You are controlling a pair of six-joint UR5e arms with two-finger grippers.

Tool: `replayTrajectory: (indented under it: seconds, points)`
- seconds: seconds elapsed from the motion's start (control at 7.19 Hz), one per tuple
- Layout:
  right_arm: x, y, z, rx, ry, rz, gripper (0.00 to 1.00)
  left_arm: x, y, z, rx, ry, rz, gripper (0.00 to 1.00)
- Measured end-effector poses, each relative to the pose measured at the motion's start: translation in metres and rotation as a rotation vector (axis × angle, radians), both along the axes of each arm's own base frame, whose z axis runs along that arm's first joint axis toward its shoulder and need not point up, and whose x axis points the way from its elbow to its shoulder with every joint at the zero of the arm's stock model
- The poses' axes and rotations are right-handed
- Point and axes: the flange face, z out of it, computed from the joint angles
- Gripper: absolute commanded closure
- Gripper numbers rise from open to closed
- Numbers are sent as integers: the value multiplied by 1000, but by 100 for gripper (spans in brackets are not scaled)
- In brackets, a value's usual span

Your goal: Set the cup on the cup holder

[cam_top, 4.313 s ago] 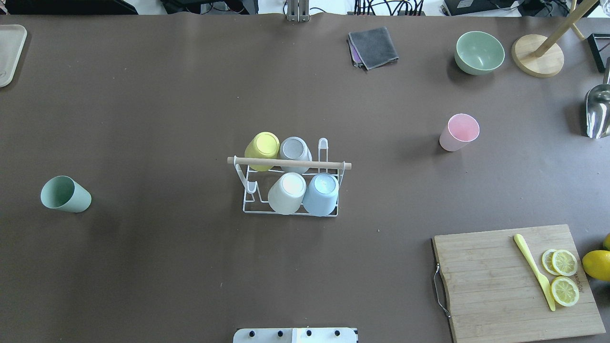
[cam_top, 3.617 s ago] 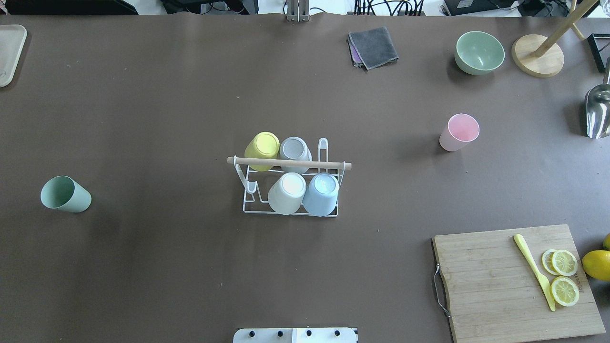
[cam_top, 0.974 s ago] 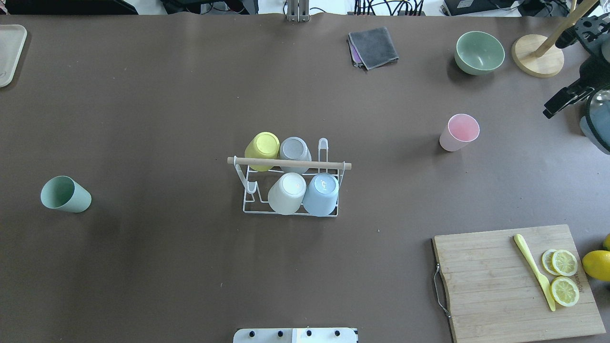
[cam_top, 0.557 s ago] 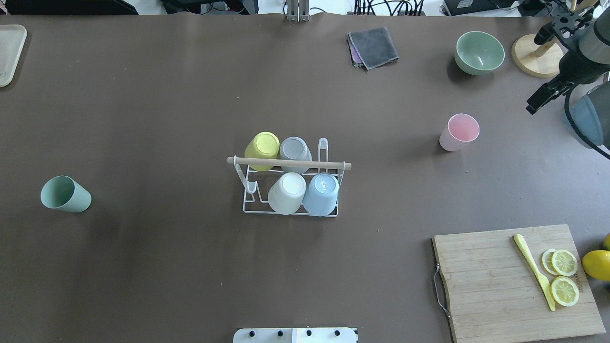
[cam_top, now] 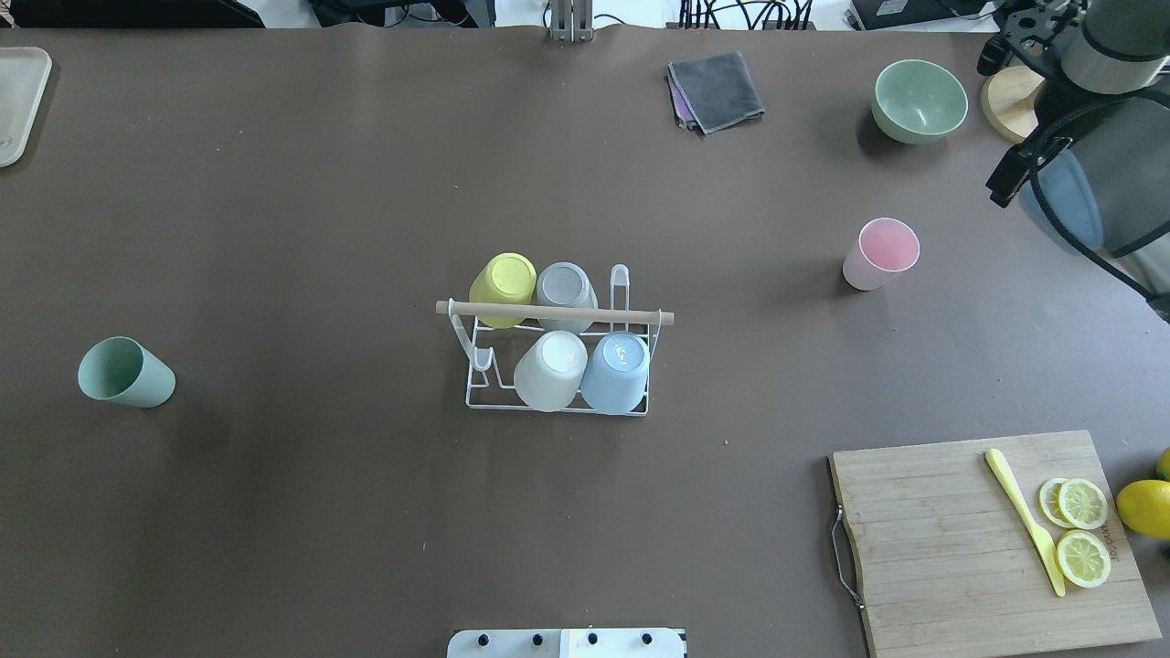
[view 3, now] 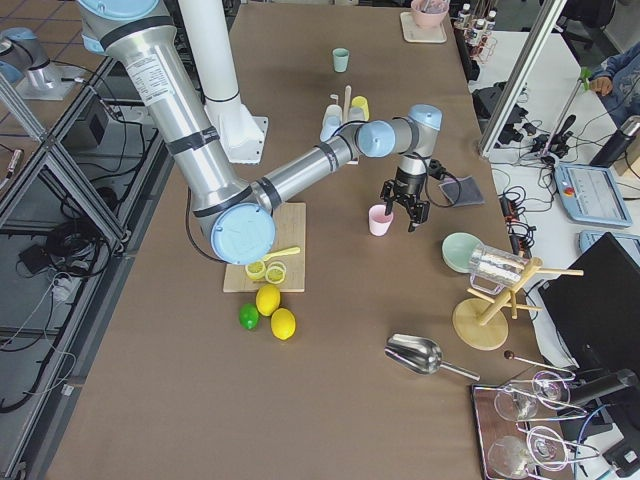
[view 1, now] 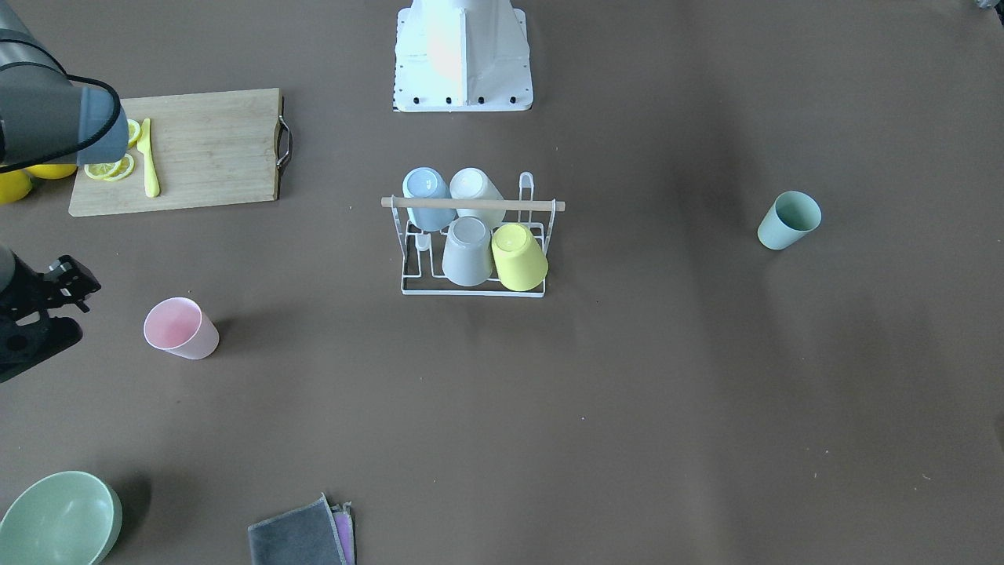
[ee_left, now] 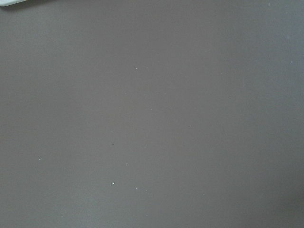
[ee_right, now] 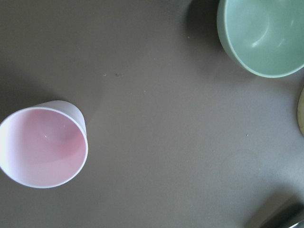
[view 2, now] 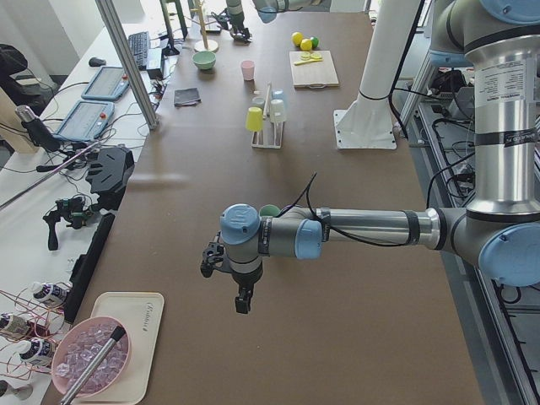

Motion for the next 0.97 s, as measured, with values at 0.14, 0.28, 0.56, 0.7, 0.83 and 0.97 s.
replayTrajectory:
  seconds: [0.14, 0.28, 0.56, 0.7, 0.83, 0.97]
  points:
    - [-18, 0, -10, 13, 18, -25, 0, 0, 0, 0, 0, 0, 0, 2]
    - [-32, -4, -22, 17, 24, -43, 0, 0, 0, 0, 0, 0, -1, 2]
    - [-61, -25, -51, -3, 46, -95, 0, 0, 1, 2, -4, -1, 0, 2]
    - [-76, -35, -59, -15, 61, -119, 0, 0, 3, 2, -5, -2, 0, 2]
    - [-96, -39, -63, -29, 77, -144, 0, 1, 2, 0, -1, -1, 2, 2]
    - [-114, -42, -66, -46, 95, -165, 0, 2, -1, -5, 9, 0, 4, 2]
